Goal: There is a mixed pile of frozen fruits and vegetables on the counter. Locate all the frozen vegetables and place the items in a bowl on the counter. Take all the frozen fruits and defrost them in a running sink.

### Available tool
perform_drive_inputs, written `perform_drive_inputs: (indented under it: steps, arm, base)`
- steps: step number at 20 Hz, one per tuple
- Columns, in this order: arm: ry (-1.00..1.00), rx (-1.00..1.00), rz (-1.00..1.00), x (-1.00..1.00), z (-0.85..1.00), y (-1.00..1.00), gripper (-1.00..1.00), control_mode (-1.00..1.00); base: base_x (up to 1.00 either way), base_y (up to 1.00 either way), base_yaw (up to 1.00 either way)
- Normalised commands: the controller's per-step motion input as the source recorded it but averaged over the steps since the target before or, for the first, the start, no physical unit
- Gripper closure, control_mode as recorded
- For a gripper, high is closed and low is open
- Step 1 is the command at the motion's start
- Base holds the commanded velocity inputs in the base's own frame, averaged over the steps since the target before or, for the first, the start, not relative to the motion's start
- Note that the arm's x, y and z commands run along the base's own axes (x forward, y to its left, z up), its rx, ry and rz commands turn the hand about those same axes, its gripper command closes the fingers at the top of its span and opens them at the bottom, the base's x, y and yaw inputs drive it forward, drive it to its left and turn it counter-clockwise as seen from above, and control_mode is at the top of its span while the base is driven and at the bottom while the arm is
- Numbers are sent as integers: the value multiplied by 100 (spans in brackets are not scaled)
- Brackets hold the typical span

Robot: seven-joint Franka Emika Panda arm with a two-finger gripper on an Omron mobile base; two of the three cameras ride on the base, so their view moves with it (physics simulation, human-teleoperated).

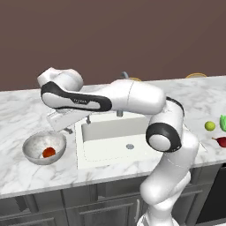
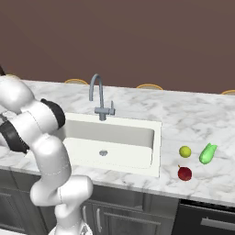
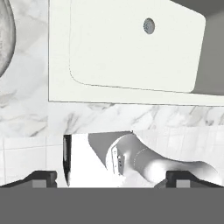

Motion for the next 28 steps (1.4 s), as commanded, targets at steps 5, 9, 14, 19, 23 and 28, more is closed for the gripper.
perform_drive_inputs:
  steps: [5,9,14,19,23,28]
  arm:
    - [-1,4,11,0,-1,-89,-100,-100]
    - [3,6,3,-3,-2,-74,-100,-100]
    - [19,5,-6,7,1,-92,-100,-100]
    - [11,-2,0,5,3,-80,-100,-100]
    - [0,2,0,7,-5,-100,-100,-100]
    - [6,0,0,0,-4,-100,-100,-100]
  base:
    - [0,0,0]
    - [0,0,0]
    - [0,0,0]
    - [0,0,0]
    - [0,0,0]
    - [0,0,0]
